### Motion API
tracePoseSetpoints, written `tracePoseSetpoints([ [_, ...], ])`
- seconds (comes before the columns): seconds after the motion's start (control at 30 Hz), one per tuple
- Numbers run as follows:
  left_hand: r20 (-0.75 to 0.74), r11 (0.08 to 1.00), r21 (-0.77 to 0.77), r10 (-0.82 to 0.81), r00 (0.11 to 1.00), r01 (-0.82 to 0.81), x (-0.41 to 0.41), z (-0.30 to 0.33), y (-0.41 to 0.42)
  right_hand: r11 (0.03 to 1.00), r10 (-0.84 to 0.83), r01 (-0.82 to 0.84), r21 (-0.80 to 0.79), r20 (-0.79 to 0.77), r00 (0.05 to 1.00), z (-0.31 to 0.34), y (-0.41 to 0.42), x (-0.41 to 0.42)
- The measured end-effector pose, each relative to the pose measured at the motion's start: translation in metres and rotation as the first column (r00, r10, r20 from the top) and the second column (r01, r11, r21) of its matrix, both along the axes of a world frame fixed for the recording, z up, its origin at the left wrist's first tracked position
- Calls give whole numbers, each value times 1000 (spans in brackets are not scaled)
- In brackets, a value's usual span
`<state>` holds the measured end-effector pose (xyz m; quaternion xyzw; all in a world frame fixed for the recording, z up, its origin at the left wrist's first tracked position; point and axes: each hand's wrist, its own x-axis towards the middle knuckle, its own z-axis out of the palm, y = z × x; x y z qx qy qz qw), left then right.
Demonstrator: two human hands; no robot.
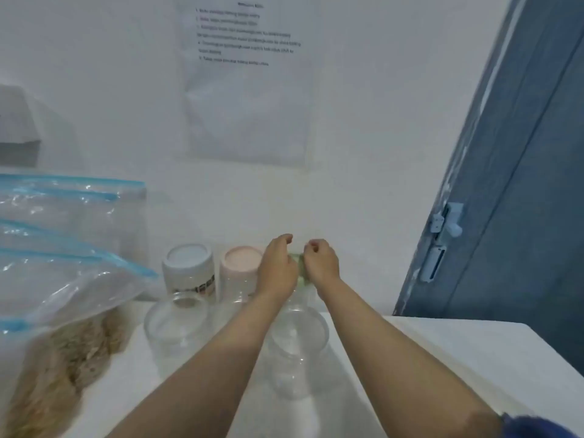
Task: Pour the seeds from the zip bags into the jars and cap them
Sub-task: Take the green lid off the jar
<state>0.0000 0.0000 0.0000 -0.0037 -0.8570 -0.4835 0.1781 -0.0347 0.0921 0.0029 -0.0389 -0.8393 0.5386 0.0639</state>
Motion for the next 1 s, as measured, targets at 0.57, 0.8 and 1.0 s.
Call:
tracePoseSetpoints([
  [0.57,-212,961,275,33,977,28,26,16,9,951,-132,67,-302,-202,970,31,7,41],
  [0.8,-410,900,403,14,912,168,85,78,9,888,-148,-36,-459,-358,922,97,7,123],
  [1.0,-415,825,534,66,907,185,168,84,-9,923,-52,-141,-358,-478,877,100,-8,214],
])
